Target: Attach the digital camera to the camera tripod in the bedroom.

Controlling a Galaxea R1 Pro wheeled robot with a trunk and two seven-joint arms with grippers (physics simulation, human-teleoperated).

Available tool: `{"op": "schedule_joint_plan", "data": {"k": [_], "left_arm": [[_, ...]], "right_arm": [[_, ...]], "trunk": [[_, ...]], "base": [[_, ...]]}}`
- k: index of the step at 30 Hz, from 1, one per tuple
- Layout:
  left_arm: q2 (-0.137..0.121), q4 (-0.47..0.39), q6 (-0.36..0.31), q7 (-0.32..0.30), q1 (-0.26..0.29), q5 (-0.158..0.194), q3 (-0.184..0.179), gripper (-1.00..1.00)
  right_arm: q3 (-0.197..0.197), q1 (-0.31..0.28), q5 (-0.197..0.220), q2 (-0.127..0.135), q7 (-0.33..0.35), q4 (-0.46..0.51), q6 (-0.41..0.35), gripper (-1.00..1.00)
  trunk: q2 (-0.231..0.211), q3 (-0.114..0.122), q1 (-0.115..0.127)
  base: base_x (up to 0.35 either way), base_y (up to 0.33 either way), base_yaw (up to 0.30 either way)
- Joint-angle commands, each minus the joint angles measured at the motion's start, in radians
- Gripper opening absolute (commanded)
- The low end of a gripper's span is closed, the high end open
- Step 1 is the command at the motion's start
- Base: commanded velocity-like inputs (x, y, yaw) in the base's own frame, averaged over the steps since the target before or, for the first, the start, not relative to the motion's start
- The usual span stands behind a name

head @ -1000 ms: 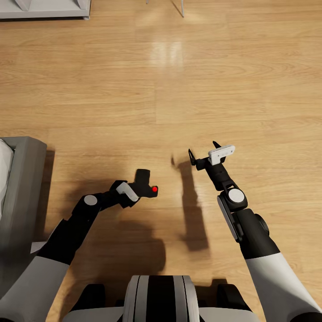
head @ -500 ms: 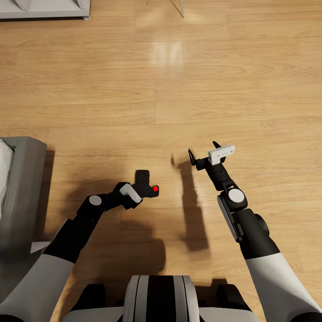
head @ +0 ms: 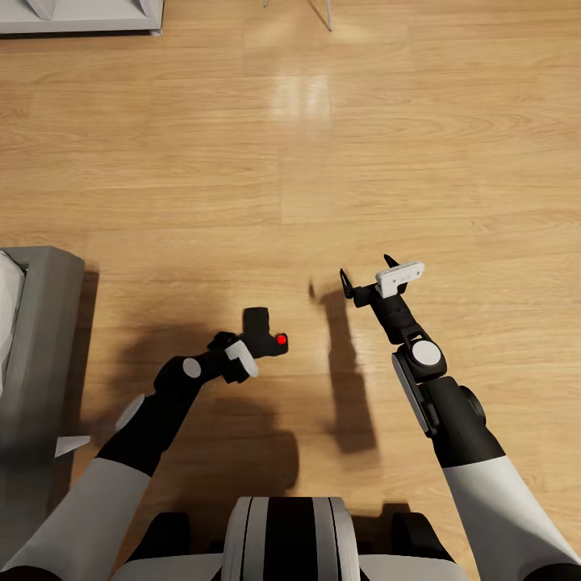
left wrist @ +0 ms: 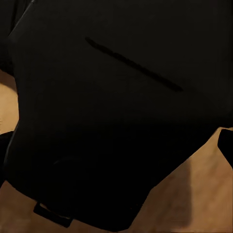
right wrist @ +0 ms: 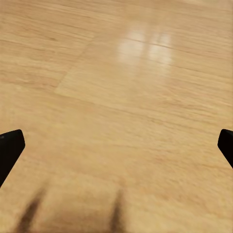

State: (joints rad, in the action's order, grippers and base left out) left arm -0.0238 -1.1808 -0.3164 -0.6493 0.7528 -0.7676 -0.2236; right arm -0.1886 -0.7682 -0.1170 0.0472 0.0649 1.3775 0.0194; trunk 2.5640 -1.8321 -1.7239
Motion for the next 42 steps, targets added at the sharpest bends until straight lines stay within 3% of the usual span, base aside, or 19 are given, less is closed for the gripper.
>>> {"op": "schedule_joint_plan", "data": {"k": [1, 10, 27, 28, 42], "left_arm": [[0.002, 0.000, -0.002, -0.004, 0.000, -0.012, -0.002, 1.00], [0.009, 0.007, 0.008, -0.004, 0.000, -0.038, -0.002, 1.00], [0.010, 0.008, 0.011, -0.004, 0.000, -0.045, -0.001, 1.00], [0.010, 0.008, 0.011, -0.004, 0.000, -0.045, -0.001, -1.00], [0.016, -0.003, 0.011, -0.003, 0.000, -0.045, 0.000, -1.00]], "right_arm": [[0.000, 0.000, -0.010, 0.000, 0.001, 0.000, 0.002, 1.00], [0.000, 0.000, -0.010, 0.000, 0.001, 0.000, 0.002, 1.00], [0.000, 0.000, -0.010, 0.000, 0.001, 0.000, 0.002, 1.00], [0.000, 0.000, -0.010, 0.000, 0.001, 0.000, 0.002, 1.00], [0.000, 0.000, -0.010, 0.000, 0.001, 0.000, 0.002, 1.00]], "trunk": [[0.000, 0.000, 0.000], [0.000, 0.000, 0.000], [0.000, 0.000, 0.000], [0.000, 0.000, 0.000], [0.000, 0.000, 0.000]], "base": [[0.000, 0.000, 0.000], [0.000, 0.000, 0.000], [0.000, 0.000, 0.000], [0.000, 0.000, 0.000], [0.000, 0.000, 0.000]]}}
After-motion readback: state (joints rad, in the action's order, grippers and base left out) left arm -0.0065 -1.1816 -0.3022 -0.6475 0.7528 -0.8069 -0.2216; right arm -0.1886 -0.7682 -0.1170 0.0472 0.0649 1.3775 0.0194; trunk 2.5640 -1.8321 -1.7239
